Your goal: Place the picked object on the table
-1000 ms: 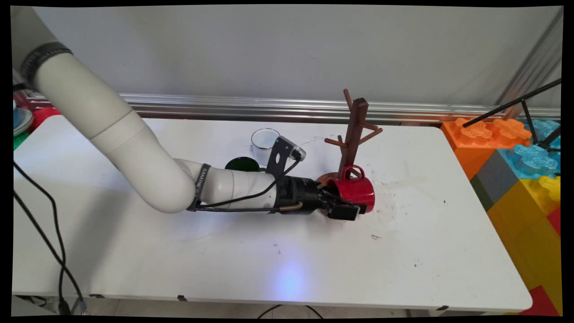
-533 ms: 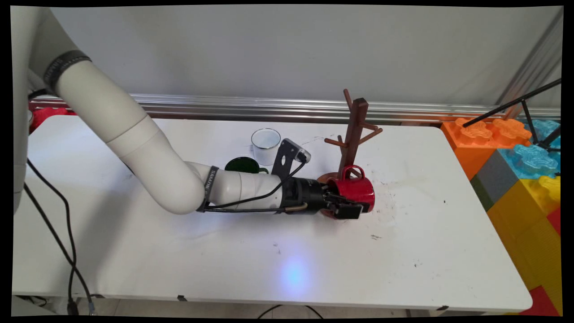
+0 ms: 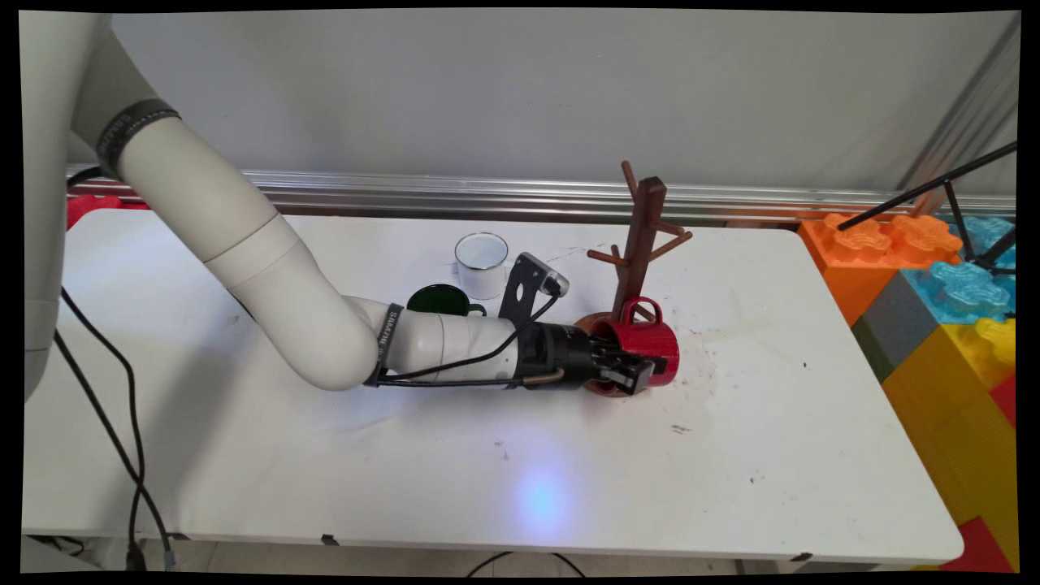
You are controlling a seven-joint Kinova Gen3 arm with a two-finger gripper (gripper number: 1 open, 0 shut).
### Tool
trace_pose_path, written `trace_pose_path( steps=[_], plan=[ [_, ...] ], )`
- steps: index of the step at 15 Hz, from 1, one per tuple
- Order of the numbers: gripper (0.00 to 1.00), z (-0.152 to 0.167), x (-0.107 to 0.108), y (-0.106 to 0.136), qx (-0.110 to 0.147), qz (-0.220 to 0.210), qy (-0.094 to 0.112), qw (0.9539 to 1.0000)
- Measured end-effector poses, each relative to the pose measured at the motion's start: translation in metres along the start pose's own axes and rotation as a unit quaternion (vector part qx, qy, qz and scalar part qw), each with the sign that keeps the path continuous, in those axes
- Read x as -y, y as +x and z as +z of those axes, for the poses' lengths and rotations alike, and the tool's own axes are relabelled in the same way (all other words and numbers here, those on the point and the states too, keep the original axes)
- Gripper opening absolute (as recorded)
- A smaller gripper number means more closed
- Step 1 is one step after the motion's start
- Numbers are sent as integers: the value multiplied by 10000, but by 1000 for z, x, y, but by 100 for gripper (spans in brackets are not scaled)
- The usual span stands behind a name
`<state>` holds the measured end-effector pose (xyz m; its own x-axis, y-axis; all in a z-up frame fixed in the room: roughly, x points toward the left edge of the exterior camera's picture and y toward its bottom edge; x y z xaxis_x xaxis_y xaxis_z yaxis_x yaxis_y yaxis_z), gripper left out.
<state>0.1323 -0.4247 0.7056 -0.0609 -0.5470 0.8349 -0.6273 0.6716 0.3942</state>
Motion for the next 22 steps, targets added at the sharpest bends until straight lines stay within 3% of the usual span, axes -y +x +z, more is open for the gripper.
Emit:
trace_pose_path(
  steps=[10,22],
  plan=[
    [0,-5,-11,2,-115,1,-138,9998],
    [0,-28,-46,5,-193,20,-380,9991]
  ],
)
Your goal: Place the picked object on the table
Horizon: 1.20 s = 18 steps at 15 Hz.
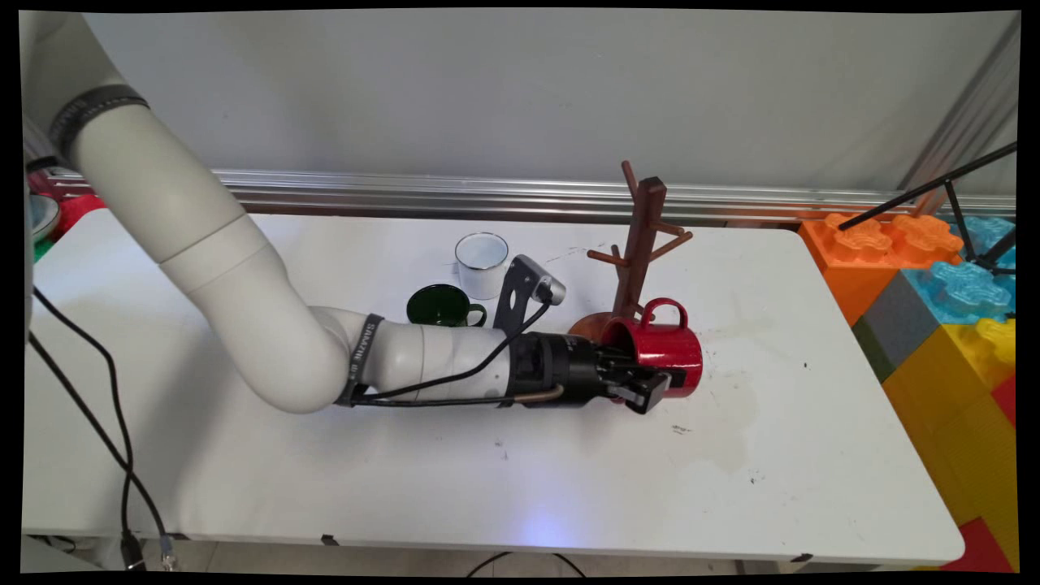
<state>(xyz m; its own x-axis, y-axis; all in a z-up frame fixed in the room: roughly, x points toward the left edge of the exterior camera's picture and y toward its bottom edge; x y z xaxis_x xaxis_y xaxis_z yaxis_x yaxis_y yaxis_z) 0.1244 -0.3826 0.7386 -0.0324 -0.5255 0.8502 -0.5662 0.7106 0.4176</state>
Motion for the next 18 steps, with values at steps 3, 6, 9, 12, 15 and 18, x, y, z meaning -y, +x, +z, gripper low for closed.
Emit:
trace_pose_path(
  steps=[3,6,9,12,15,18],
  plan=[
    [0,-12,-10,3,25,21,-37,10000],
    [0,-22,-16,8,71,77,-58,9999],
    [0,-37,-22,19,120,158,-69,9998],
    [0,-51,-28,31,158,237,-94,9995],
    [0,-67,-33,45,237,335,-136,9991],
    [0,-84,-40,62,348,471,-251,9980]
  ],
)
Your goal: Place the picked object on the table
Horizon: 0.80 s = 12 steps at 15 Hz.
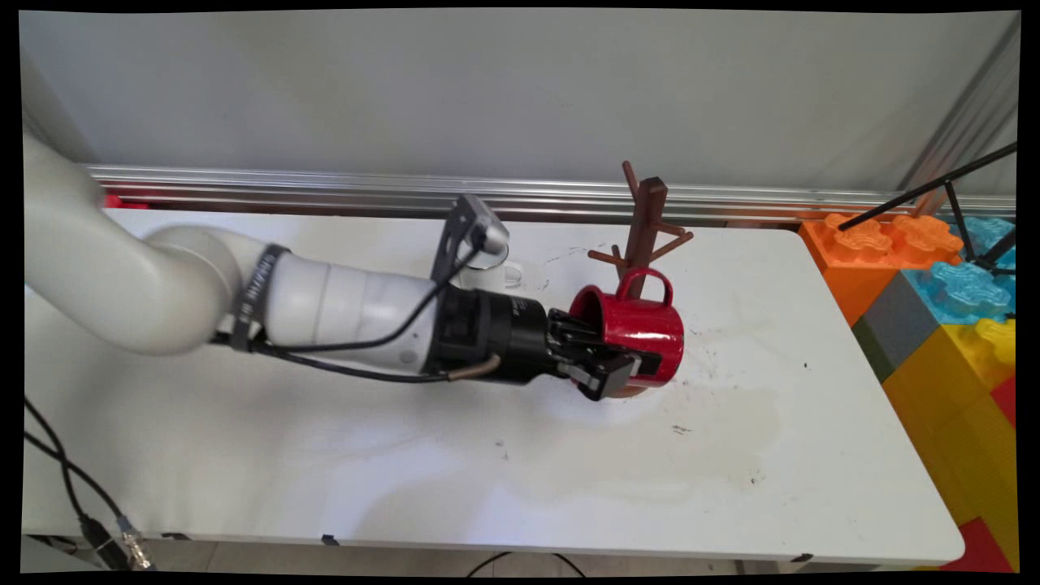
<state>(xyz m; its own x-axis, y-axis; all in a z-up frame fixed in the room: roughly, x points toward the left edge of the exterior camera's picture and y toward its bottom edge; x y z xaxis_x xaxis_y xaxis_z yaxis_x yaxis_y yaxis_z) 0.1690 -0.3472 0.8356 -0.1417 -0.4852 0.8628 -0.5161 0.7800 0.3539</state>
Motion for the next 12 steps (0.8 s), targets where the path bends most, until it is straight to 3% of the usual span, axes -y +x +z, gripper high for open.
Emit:
trace_pose_path(
  steps=[5,12],
  plan=[
    [0,-29,-4,26,412,362,111,9984],
    [0,-48,-2,53,677,814,417,9935]
  ],
)
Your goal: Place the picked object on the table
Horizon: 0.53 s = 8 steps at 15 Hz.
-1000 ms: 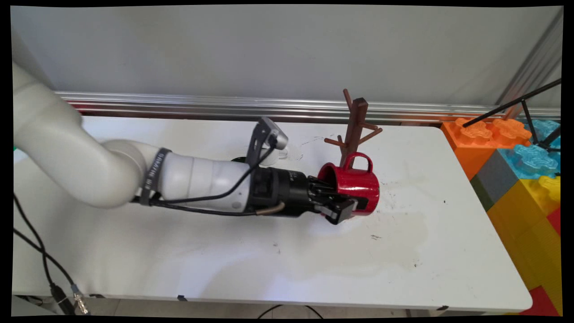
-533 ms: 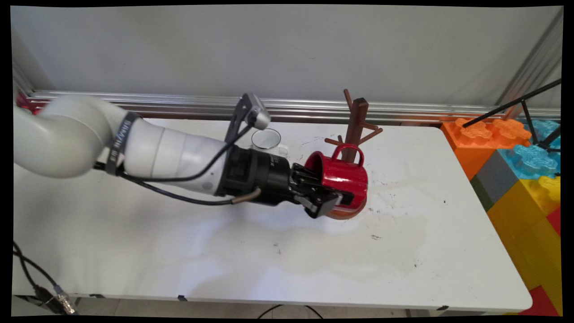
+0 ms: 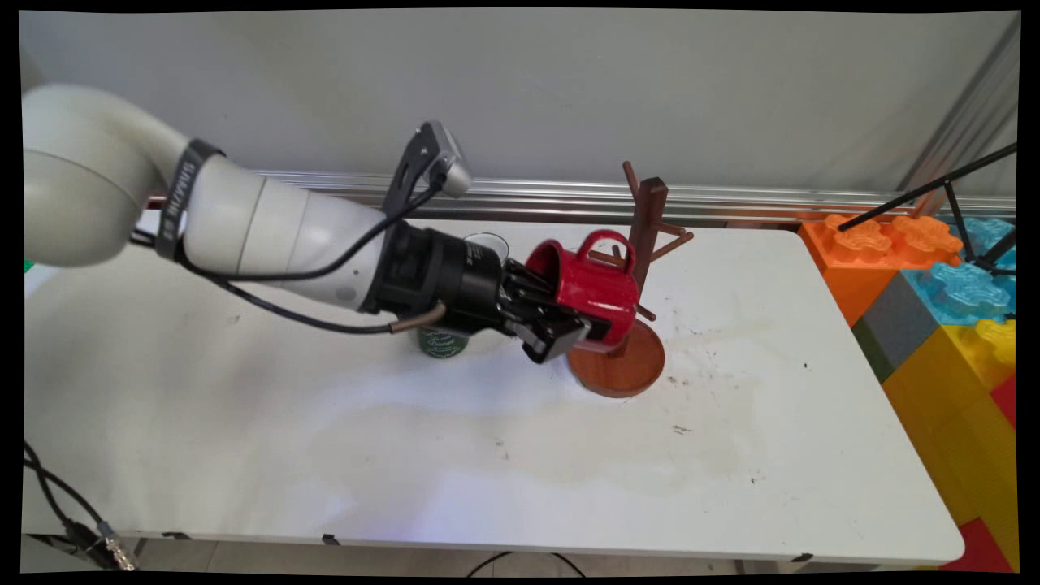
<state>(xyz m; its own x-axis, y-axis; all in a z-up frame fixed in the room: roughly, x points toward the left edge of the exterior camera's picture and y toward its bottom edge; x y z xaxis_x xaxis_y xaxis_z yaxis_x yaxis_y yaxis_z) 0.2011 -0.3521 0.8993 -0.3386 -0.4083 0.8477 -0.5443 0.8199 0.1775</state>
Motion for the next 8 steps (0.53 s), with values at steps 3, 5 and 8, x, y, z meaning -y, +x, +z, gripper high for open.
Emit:
trace_pose_path(
  steps=[3,5,8],
  plan=[
    [0,-4,-1,8,209,268,8,9994],
    [0,-5,-2,11,406,437,-53,9982],
    [0,-9,-2,15,700,645,-154,9953]
  ],
)
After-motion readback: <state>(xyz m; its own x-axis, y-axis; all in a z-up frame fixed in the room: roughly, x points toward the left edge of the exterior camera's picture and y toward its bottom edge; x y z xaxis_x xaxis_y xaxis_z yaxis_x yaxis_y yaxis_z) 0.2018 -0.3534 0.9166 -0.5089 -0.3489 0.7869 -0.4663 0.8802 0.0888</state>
